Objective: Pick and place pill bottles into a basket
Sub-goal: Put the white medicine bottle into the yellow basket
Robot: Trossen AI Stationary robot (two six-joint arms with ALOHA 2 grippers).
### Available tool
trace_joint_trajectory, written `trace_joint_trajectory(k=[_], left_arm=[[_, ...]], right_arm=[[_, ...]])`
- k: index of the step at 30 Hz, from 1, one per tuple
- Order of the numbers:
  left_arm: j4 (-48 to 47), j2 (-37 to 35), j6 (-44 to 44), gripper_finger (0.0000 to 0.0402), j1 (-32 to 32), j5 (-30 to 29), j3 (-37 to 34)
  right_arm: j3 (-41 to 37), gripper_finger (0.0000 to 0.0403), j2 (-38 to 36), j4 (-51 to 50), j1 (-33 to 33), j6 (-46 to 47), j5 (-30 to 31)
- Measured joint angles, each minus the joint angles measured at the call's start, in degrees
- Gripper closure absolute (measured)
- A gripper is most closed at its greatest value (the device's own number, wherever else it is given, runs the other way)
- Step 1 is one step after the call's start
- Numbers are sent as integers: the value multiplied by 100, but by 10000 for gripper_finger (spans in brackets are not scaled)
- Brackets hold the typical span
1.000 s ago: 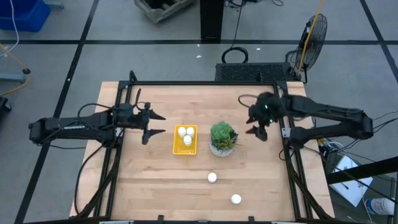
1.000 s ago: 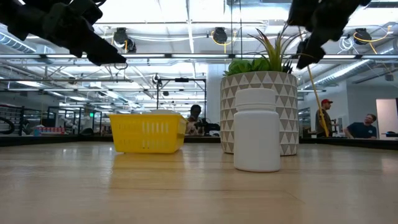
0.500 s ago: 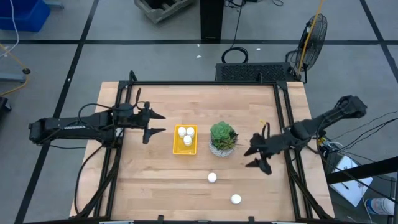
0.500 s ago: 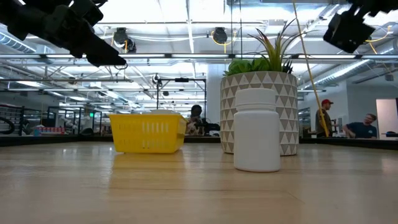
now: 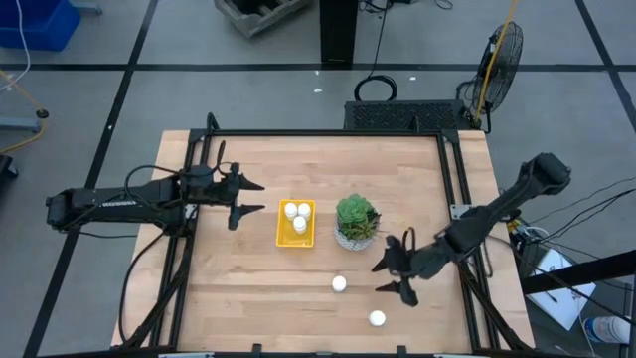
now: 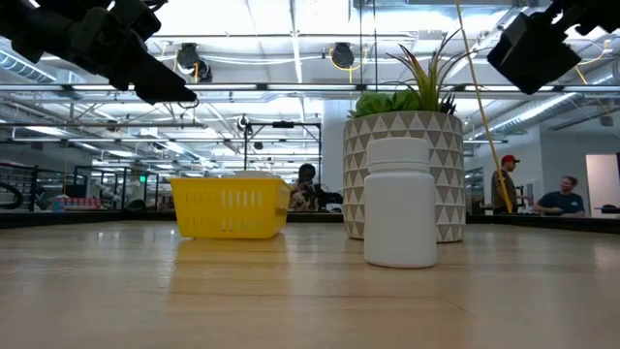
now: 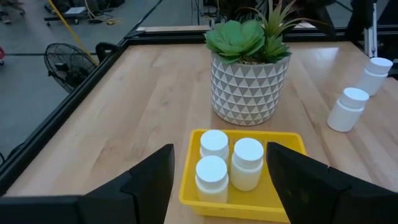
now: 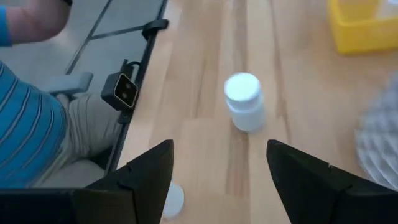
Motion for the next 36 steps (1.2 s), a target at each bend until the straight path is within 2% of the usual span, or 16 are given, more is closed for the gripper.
trace_joint_trajectory(k=[6,12,21,29,36], left_arm=[[6,0,0,139,2,-6,0],[4,0,-81,141,0,-4,0],[1,0,-127,141,0,0,0],[-4,2,-239,144,0,4,2],[-10,2,-221,141,1,4,2]], right_arm=[[0,154,759,895,189,-616,1035],[0,154,1350,1504,503,-589,1505],[0,154,1769,1598,984,-513,2987],[-93,154,1804,1466,974,-262,3112],[-386,154,1722,1422,1289,551,3104]])
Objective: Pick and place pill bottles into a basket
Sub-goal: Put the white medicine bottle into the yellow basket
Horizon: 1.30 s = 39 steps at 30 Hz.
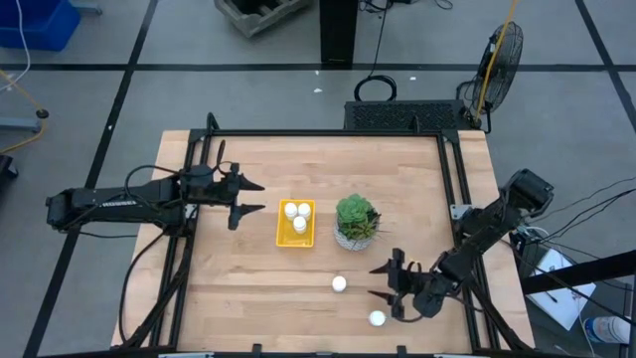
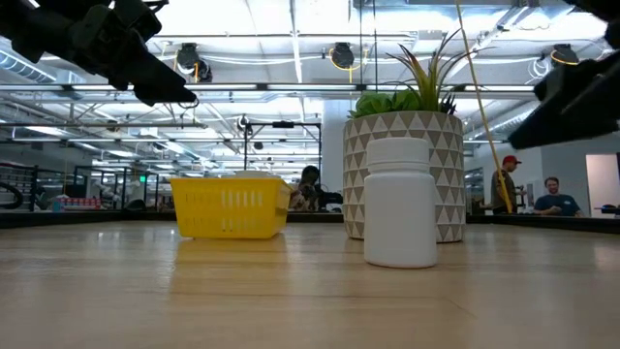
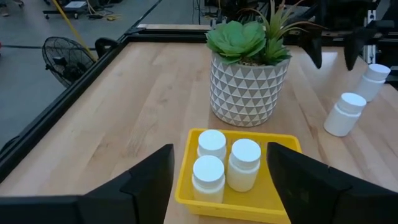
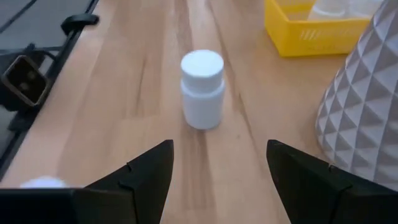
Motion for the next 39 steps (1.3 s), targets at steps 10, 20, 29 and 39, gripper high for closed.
trace_joint_trajectory(k=[10,20,29,39], left_arm=[[-9,0,-40,143,0,1,0],[1,0,-45,136,0,0,0],[2,0,-153,146,1,-2,2],[15,0,-177,146,-1,-2,2]], right_arm=[[-5,154,-1028,-832,754,685,481],[-5,154,-709,492,1346,413,725],[-1,154,21,1807,1345,-729,580],[-1,154,780,1974,1257,-555,483]])
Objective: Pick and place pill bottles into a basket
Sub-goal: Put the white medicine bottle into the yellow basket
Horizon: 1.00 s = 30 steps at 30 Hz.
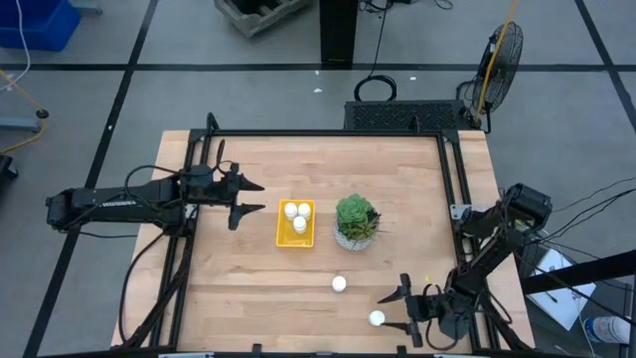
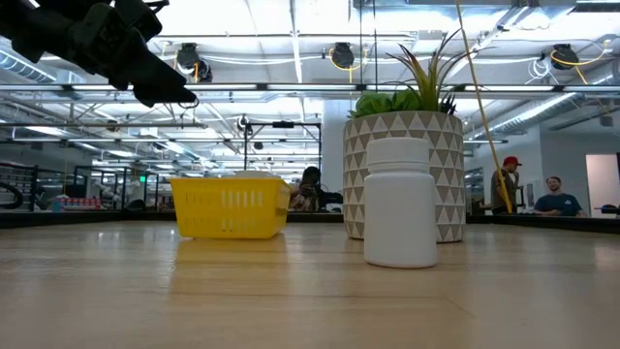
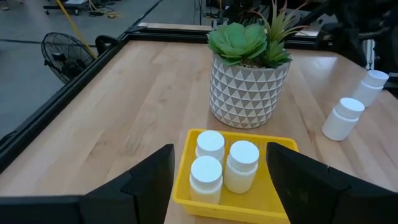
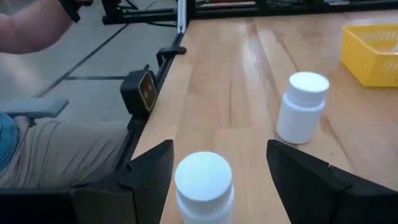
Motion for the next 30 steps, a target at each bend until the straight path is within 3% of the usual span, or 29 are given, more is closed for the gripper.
trace_joint_trajectory(k=[5,19,30], left_arm=[[-1,2,-23,146,0,-2,0],[-2,2,-20,146,0,-2,0],[-4,2,2,146,1,-2,0]], right_arm=[[0,154,190,166,-32,150,-360],[-2,154,803,407,-235,374,-386],[-2,154,962,485,-331,737,-744]])
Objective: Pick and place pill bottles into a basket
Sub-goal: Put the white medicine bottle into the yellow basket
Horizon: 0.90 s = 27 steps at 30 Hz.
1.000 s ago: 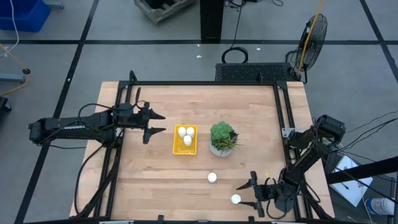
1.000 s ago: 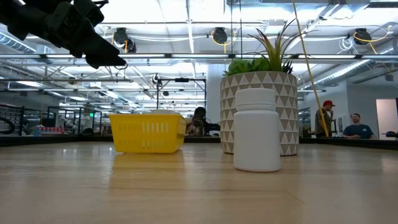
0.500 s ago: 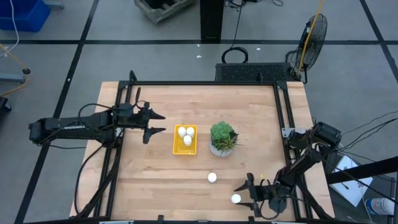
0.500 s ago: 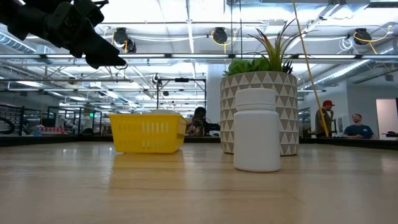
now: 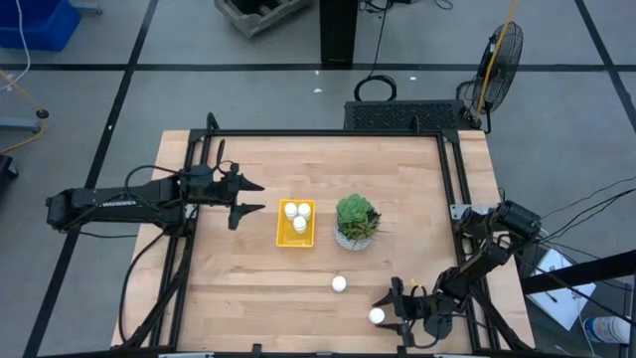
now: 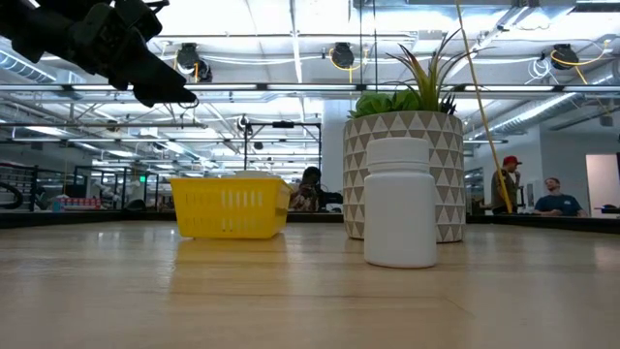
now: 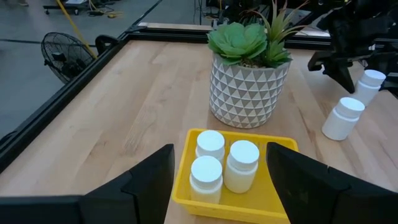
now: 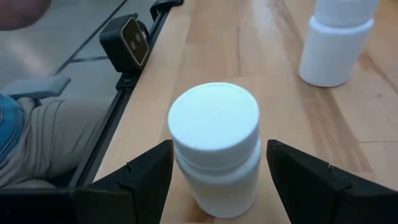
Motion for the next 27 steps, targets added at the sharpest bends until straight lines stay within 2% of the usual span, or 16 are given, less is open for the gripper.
trace_joint_trajectory(k=[10,23,27], left_arm=[[-1,0,-1,146,-1,0,0],[32,0,-22,146,1,0,0],[39,0,-22,146,1,0,0]], right_arm=[[0,154,2,-15,2,61,-83],[2,154,511,501,-46,297,-342],[2,167,511,493,-53,320,-354]])
